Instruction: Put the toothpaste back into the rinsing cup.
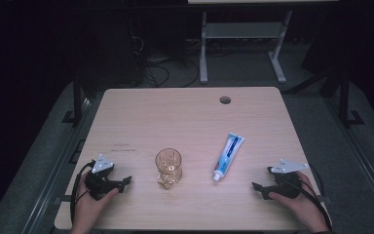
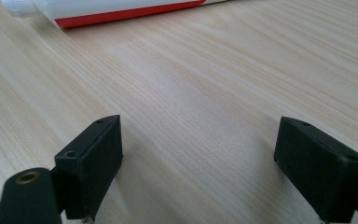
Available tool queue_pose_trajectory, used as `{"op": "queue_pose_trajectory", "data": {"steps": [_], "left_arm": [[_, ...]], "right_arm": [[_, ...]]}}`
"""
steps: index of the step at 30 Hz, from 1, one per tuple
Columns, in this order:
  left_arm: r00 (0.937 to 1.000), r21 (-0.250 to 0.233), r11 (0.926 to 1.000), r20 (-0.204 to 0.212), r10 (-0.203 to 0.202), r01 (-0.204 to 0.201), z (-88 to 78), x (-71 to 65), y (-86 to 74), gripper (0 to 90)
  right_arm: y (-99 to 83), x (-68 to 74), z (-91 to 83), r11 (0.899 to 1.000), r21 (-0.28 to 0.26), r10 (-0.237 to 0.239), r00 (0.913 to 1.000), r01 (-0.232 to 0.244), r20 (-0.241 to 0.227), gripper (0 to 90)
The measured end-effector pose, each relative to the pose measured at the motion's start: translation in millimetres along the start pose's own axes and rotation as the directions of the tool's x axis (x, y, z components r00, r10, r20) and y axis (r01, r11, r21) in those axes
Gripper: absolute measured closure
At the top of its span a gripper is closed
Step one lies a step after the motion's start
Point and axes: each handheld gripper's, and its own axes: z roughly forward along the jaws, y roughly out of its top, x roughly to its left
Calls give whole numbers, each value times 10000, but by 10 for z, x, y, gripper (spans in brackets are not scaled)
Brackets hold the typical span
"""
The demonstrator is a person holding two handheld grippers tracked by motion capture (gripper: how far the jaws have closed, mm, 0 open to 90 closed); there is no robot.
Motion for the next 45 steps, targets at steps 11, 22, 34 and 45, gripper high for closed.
{"op": "queue_pose_trajectory", "data": {"steps": [11, 22, 34, 45], "left_arm": [[10000, 9, 10000, -52, -20, 20, 4, 7, 5, 130], [10000, -1, 10000, -47, -29, 29, 4, 7, 5, 130], [10000, -9, 10000, -46, -39, 39, 6, 7, 6, 130], [10000, -12, 10000, -36, -25, 25, 5, 7, 5, 134]], "right_arm": [[81, -19, -75, 9994, -274, 201, 9990, -212, -387, 400], [244, -24, -104, 9939, -985, 398, 9942, -497, -1002, 767], [445, 76, -39, 9908, -1263, 266, 9852, -485, -1694, 897], [638, 202, 72, 9900, -1383, -37, 9769, -265, -2137, 897]]}}
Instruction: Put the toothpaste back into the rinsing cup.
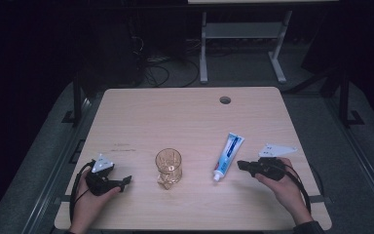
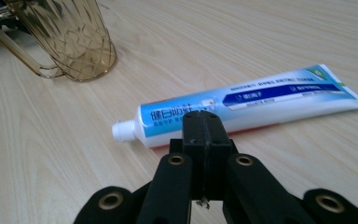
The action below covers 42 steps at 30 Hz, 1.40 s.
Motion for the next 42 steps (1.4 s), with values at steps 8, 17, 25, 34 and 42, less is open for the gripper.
{"op": "queue_pose_trajectory", "data": {"steps": [8, 17, 25, 34, 42], "left_arm": [[10000, 2, 10000, 21, 1, -1, -1, -1, 0, 135], [10000, 20, 10000, 30, 8, -8, -2, -1, 0, 135], [10000, 13, 10000, 45, 17, -18, -2, -2, 0, 135], [10000, 15, 10000, 47, 21, -21, -2, -1, 0, 135], [10000, 11, 10000, 53, 21, -21, -2, -2, 0, 135]], "right_arm": [[114, 92, 182, 9997, 121, -213, 9986, 219, -479, 897], [196, 174, 369, 9983, 307, -462, 9961, 486, -753, 897], [247, 224, 514, 9974, 433, -541, 9943, 582, -918, 897], [253, 248, 693, 9943, 863, -536, 9934, 625, -1011, 897], [224, 260, 704, 9917, 1070, -611, 9935, 713, -957, 897]]}}
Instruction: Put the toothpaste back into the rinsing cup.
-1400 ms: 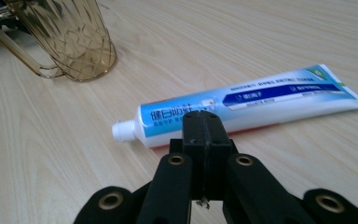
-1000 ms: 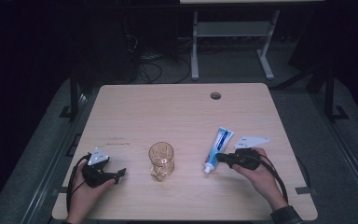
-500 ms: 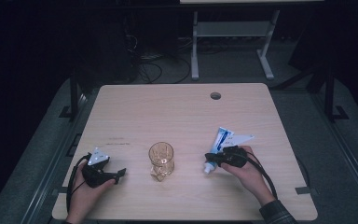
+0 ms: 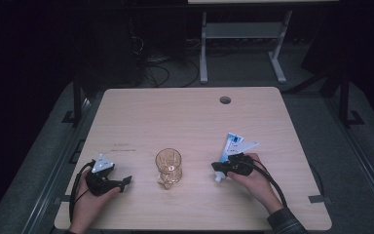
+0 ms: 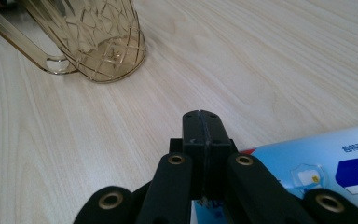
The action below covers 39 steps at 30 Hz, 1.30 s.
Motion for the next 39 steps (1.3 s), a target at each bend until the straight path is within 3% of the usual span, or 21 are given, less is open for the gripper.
{"op": "queue_pose_trajectory", "data": {"steps": [17, 29, 39], "left_arm": [[10000, 6, 10000, 17, 12, -12, -2, 2, -1, 136], [10000, -2, 10000, 48, 48, -48, -4, 7, -3, 137], [10000, -20, 10000, 52, 54, -54, -3, 7, -4, 137]], "right_arm": [[-142, -15, -96, 9995, 319, 85, 9999, -90, 139, 897], [-299, -38, -249, 9973, 679, 275, 9991, -296, 320, 897], [-403, -82, -388, 9966, 673, 448, 9976, -484, 529, 897]]}}
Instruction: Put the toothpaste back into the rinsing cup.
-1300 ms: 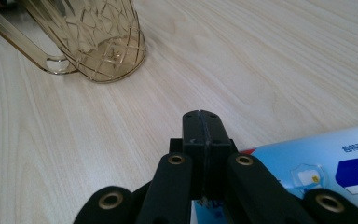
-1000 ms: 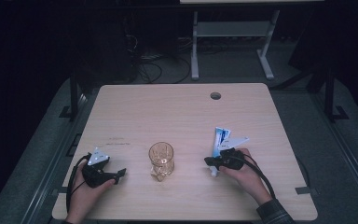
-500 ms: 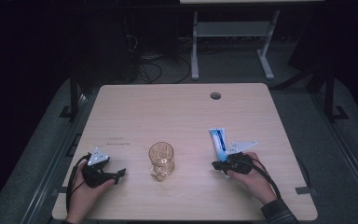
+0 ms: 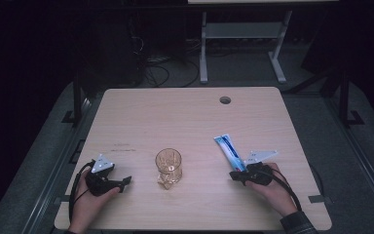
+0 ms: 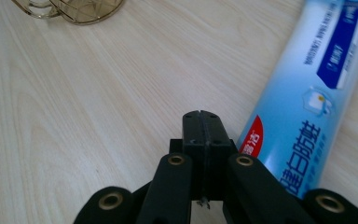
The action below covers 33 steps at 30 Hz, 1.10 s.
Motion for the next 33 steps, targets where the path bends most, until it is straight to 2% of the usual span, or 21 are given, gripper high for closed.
{"op": "queue_pose_trajectory", "data": {"steps": [12, 18, 21, 24, 28, 30, 32, 33], "left_arm": [[10000, -4, 10000, -1, -3, 3, 0, -1, 0, 137], [10000, -2, 10000, -1, -4, 4, 0, -1, 0, 137], [10000, 2, 10000, 0, 0, 0, 0, -1, 0, 137], [10000, -3, 10000, 0, -1, 1, 0, -1, 0, 137], [10000, -7, 10000, -2, -2, 2, 0, -1, 0, 137], [10000, 0, 10000, 1, 4, -4, 0, 0, 0, 137], [10000, -3, 10000, 0, 0, 0, 0, 0, 0, 137], [10000, -2, 10000, -1, 3, -3, 0, 0, 0, 137]], "right_arm": [[-120, -111, -132, 9999, -1, 171, 9993, -172, 331, 896], [-182, -174, -186, 9994, 118, 324, 9971, -333, 691, 895], [-203, -183, -207, 9992, 102, 385, 9969, -393, 693, 882], [-193, -173, -225, 9997, 9, 256, 9973, -258, 684, 870], [-136, -127, -281, 9995, -298, 153, 9982, -136, 571, 815], [-95, -112, -318, 9991, -418, 103, 9981, -78, 614, 746], [-79, -112, -329, 9990, -454, 79, 9980, -51, 631, 724], [-43, -116, -348, 9983, -575, 95, 9975, -54, 700, 678]]}}
